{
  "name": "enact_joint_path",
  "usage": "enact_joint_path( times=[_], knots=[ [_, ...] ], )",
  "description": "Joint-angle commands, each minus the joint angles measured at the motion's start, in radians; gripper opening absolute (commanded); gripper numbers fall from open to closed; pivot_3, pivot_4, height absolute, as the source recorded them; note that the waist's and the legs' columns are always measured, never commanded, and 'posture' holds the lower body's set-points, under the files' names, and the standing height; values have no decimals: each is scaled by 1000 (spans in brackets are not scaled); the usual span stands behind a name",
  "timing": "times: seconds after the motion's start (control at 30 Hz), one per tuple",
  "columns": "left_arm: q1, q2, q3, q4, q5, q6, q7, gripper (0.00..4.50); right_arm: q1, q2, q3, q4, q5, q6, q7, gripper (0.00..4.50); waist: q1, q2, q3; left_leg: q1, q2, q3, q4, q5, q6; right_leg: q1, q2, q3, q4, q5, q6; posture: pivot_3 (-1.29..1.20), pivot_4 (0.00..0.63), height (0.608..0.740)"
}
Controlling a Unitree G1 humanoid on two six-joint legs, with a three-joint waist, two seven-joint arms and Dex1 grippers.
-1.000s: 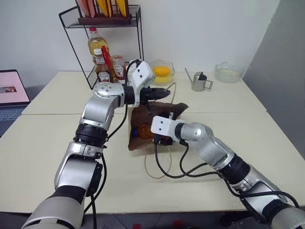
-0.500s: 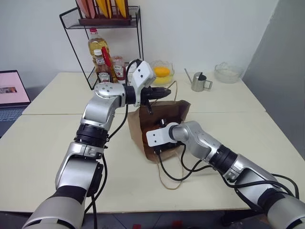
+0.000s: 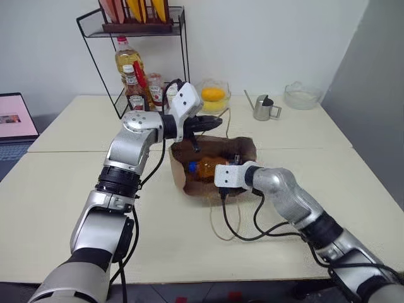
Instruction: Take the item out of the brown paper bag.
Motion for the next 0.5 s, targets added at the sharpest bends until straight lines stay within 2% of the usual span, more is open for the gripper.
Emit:
enact_joint_path(
  times=[0.03,0.13,0.23,0.37,0.5],
  knots=[
    [-10,2,6,37,27,-65,17,0,41,21,-153,-187,130,-135,-63,3205,-1,0,0,0,0,0,0,0,0,0,0,0,0,0,0,0,150,740],
    [-18,1,1,73,47,-100,24,0,87,23,-248,-268,166,-198,-121,3205,3,0,0,-1,0,1,0,0,0,0,0,-1,0,0,0,0,150,740],
    [-30,3,1,111,60,-129,32,0,102,44,-351,-350,207,-179,-179,3205,4,1,1,-3,0,1,0,0,0,-1,0,-1,-1,0,0,0,150,740],
    [-45,5,-3,174,89,-169,40,0,-19,87,-567,-403,250,14,-350,3205,3,2,1,-7,0,1,0,0,0,-8,0,-1,0,0,0,0,150,740],
    [-50,5,-2,196,100,-187,30,0,-46,-1,-658,-344,167,254,-401,3205,7,2,1,-9,0,1,0,0,0,-8,0,-2,2,0,0,0,150,740]
  ],
)
